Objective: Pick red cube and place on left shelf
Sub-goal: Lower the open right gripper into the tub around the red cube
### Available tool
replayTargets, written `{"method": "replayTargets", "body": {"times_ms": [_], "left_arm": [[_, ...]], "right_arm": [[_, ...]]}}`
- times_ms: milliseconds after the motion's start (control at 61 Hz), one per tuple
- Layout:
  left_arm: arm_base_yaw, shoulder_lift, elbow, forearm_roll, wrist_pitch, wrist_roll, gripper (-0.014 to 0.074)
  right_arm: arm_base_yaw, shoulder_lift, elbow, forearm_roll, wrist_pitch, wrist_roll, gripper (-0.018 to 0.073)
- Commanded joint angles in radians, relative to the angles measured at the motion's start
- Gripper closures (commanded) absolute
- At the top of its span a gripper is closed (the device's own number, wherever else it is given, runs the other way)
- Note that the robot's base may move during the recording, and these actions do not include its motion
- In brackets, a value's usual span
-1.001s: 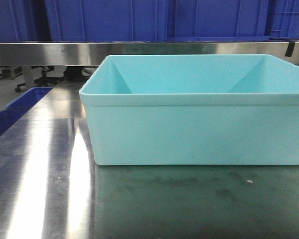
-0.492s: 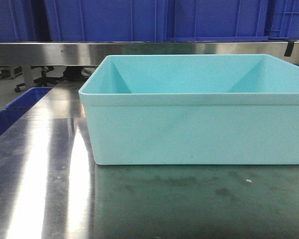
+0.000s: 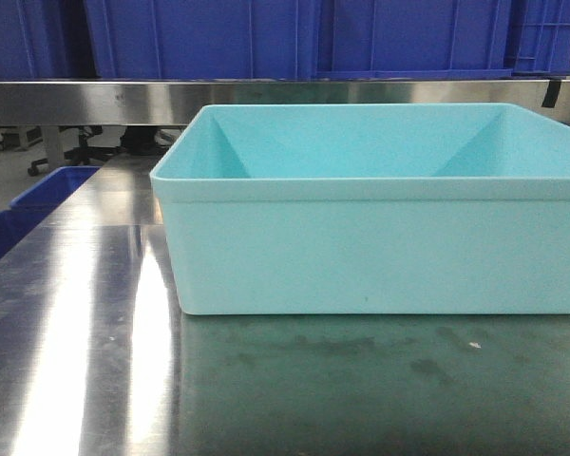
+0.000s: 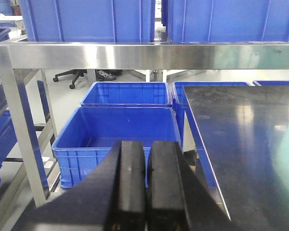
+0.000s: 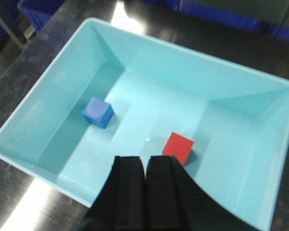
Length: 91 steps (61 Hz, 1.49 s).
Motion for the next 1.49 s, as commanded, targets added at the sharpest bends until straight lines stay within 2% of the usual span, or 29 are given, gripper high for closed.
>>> {"method": "replayTargets", "body": {"times_ms": [0, 131, 262, 328, 443, 591, 722, 820, 1148, 1477], "left_arm": [[-0.010, -0.015, 0.023, -0.007, -0.087, -0.001, 0.0495], [-0.010, -0.015, 0.023, -0.007, -0.087, -0.001, 0.0495], [-0.010, -0.015, 0.023, -0.007, -0.087, -0.001, 0.0495], [-0.010, -0.015, 0.023, -0.007, -0.087, -0.001, 0.0495], [-0.010, -0.015, 0.023, -0.007, -0.087, -0.001, 0.0495], [-0.010, -0.015, 0.023, -0.007, -0.087, -0.001, 0.0495], [-0.010, -0.015, 0.023, -0.007, -0.087, -0.001, 0.0495], [-0.010, -0.015, 0.023, -0.007, -0.087, -0.001, 0.0495], [-0.010, -0.015, 0.023, -0.007, -0.087, -0.001, 0.0495], [-0.010, -0.015, 0.023, -0.007, -0.087, -0.001, 0.0495]], "right_arm": [[0.002, 0.083, -0.100, 0.005, -0.014, 0.048, 0.0508], [0.002, 0.204, -0.175, -0.007, 0.019, 0.129, 0.0508], [0.002, 0.276, -0.192, -0.007, 0.028, 0.135, 0.0505], [0.001, 0.307, -0.192, -0.007, 0.038, 0.135, 0.0474], [-0.001, 0.343, -0.192, -0.007, 0.046, 0.135, 0.0333], [-0.001, 0.380, -0.192, -0.007, 0.063, 0.135, 0.0057], [-0.001, 0.397, -0.192, -0.012, 0.031, 0.135, -0.0060], [-0.001, 0.410, -0.192, -0.025, 0.031, 0.137, -0.0060], [-0.001, 0.521, -0.192, -0.135, 0.076, 0.329, -0.0060], [-0.001, 0.618, -0.192, -0.146, 0.008, 0.354, -0.0056]]}}
